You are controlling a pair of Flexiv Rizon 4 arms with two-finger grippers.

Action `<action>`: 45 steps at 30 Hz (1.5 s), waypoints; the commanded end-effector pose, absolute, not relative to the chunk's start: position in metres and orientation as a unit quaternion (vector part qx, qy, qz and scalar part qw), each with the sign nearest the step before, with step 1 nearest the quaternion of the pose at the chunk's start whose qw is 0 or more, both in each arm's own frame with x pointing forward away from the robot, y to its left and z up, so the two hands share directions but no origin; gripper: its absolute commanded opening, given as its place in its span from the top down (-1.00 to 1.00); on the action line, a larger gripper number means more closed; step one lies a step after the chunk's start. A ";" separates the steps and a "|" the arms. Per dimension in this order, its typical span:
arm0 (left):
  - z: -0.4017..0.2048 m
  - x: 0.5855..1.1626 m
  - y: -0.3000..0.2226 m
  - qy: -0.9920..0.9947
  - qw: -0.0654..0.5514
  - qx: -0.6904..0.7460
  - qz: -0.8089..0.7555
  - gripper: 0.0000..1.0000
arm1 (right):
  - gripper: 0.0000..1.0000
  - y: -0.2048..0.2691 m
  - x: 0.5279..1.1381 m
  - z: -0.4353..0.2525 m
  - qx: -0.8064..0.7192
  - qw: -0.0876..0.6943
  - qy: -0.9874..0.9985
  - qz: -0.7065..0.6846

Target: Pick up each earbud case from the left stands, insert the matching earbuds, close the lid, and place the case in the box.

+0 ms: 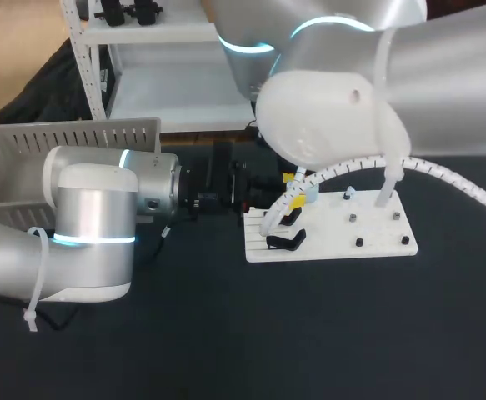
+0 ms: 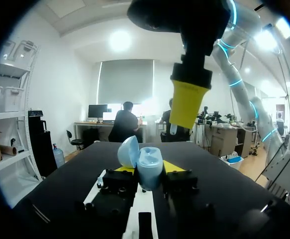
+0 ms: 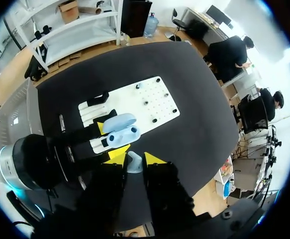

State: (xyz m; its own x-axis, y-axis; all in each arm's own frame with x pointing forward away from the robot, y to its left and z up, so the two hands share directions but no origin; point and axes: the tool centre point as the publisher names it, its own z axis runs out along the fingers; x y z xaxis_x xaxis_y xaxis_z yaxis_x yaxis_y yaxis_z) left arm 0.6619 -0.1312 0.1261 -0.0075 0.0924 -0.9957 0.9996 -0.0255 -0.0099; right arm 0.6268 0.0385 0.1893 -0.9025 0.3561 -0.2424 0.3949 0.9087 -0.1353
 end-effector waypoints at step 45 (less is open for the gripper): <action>0.126 0.660 -0.131 0.520 0.470 0.525 -0.483 1.00 | 1.00 0.029 0.648 0.171 0.287 0.080 0.943 -0.148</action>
State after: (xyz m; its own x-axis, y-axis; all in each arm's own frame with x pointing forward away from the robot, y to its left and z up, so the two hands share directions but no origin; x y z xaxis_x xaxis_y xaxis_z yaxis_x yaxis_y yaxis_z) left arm 0.6619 -0.1312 0.1261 -0.0075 0.0924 -0.9957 0.9996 -0.0255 -0.0099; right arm 0.6457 0.0276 0.1718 -0.8221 0.5180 -0.2361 0.5652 0.7923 -0.2299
